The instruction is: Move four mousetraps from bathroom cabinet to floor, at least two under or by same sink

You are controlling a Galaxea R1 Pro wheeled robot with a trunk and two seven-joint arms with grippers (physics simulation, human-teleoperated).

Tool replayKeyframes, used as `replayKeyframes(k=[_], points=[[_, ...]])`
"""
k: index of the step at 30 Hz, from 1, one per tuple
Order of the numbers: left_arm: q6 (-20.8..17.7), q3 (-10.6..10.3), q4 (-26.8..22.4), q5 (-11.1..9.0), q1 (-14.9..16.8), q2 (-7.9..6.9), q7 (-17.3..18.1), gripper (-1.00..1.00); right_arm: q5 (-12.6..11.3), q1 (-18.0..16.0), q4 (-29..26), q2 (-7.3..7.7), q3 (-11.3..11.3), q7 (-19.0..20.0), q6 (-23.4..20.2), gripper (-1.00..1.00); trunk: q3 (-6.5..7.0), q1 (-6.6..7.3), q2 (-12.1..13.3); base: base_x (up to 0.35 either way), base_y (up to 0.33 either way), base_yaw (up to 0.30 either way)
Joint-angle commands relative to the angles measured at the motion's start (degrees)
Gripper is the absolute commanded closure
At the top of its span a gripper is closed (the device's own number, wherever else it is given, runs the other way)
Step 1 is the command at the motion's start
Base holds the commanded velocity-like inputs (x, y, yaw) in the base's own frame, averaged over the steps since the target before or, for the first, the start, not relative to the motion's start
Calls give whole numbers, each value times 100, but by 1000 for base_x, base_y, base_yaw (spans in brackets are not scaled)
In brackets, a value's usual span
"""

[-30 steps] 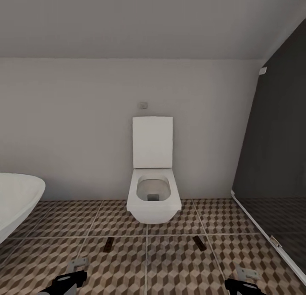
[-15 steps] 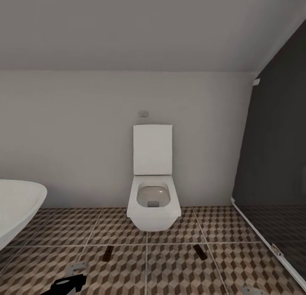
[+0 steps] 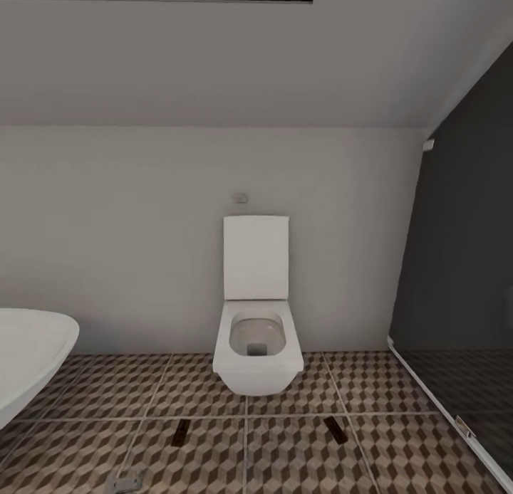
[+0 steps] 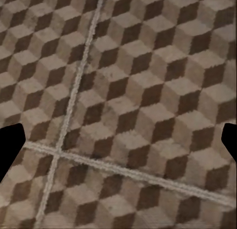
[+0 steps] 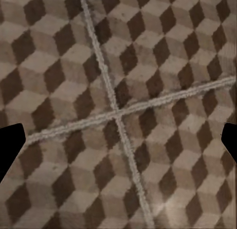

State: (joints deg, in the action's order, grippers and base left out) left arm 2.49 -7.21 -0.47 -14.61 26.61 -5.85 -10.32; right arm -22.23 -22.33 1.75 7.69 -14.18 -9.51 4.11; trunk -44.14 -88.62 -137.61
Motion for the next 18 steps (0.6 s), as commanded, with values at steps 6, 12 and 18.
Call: replayKeyframes(k=[6, 12, 18], points=[[21, -46, 10, -69, -310, -2, 327, -100, -54, 294, 18, -10, -50, 3, 36, -100, 102, 134, 239, 0, 0, 0], [29, -44, 12, -129, -542, -3, 464, -100, -54, 531, 18, -12, -50, 8, 37, -100, 210, 266, 480, 0, 0, 0], [31, -44, 15, -163, -643, 4, 497, -100, -48, 678, 18, -45, -50, 10, 40, -100, 318, 397, 720, 0, 0, 0]])
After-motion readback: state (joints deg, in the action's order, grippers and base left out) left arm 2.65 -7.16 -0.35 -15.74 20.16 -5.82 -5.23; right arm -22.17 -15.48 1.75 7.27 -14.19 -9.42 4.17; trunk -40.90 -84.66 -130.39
